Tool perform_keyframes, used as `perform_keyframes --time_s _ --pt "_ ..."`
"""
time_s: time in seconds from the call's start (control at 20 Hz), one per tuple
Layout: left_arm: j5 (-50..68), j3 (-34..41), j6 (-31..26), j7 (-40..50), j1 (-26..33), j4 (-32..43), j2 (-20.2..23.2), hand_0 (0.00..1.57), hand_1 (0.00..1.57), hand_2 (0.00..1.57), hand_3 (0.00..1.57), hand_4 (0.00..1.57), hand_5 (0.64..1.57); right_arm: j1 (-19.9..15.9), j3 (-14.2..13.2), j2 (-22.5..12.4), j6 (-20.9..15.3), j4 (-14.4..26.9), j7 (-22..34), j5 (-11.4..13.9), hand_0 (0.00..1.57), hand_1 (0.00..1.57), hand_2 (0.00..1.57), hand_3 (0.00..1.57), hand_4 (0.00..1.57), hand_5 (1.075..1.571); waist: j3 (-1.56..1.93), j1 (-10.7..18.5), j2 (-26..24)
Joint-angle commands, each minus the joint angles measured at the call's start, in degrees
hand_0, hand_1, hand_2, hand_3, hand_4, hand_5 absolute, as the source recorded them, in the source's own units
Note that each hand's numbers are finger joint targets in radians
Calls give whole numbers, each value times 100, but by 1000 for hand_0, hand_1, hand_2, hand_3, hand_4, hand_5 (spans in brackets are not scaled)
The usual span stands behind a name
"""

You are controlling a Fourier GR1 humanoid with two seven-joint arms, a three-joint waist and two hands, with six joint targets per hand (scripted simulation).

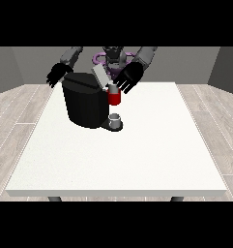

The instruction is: Insert the coffee pod into the coffee machine and close the lid

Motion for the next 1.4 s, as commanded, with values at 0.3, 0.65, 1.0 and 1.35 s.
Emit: perform_keyframes --time_s 0.3,0.65,1.0,1.35 --pt "-125 -154 -96 217 19 45 -343 1221 1221 1275 1199 488 1571 15 2 162 -187 168 -18 42 0 0 0 0 457 1571 1 193 -178" --pt "-91 -62 -234 54 54 68 -149 1196 1196 1240 1142 466 1571 78 -236 -68 30 206 -126 -160 0 0 0 0 446 1571 1 199 -112" --pt "-197 -100 -210 -119 59 -7 -29 1118 1118 1158 990 442 1571 78 -451 -218 151 403 -428 -278 0 0 0 0 397 1571 2 242 100" --pt "-320 -49 -21 -94 -17 105 69 1050 1050 1119 962 364 1571 70 -90 5 -89 80 -217 -4 0 0 0 0 431 1571 0 92 95"
